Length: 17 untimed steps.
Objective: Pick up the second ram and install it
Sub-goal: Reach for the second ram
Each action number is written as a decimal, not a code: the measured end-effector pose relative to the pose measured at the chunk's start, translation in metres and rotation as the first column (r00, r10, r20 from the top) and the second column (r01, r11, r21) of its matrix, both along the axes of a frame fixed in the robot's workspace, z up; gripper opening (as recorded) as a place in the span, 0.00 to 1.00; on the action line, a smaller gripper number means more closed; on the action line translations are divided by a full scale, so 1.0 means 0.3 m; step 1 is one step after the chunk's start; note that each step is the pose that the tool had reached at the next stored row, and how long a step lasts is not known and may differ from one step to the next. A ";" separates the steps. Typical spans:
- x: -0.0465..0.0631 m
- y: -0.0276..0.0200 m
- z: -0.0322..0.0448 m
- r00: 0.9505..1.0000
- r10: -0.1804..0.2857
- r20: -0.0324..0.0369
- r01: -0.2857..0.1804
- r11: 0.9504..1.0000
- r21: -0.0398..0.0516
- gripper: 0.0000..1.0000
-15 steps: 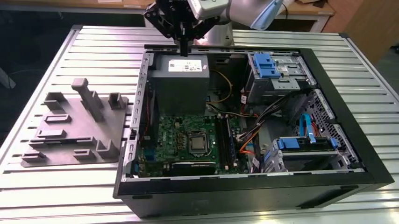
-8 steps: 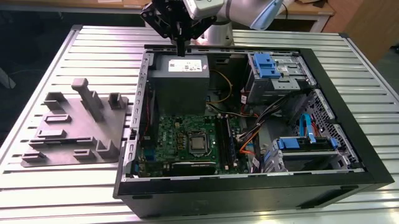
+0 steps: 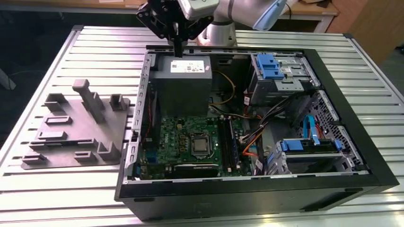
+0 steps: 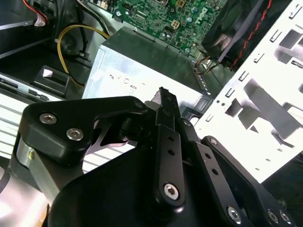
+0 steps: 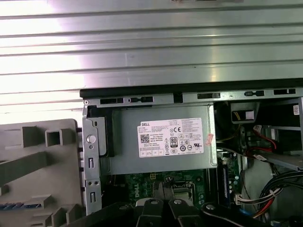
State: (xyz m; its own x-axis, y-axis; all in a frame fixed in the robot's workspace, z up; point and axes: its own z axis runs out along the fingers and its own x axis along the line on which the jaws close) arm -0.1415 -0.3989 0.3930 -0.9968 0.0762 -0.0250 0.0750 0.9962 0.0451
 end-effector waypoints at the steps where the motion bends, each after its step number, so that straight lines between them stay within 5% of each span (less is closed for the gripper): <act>1: -0.004 0.000 0.000 1.000 0.000 0.000 0.000 1.000 0.000 0.10; 17: -0.076 0.000 -0.001 1.000 0.000 0.001 0.000 1.000 0.000 0.10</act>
State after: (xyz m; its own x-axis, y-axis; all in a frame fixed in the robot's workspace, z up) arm -0.1642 -0.3989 0.3926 -0.9968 0.0762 -0.0260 0.0750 0.9962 0.0451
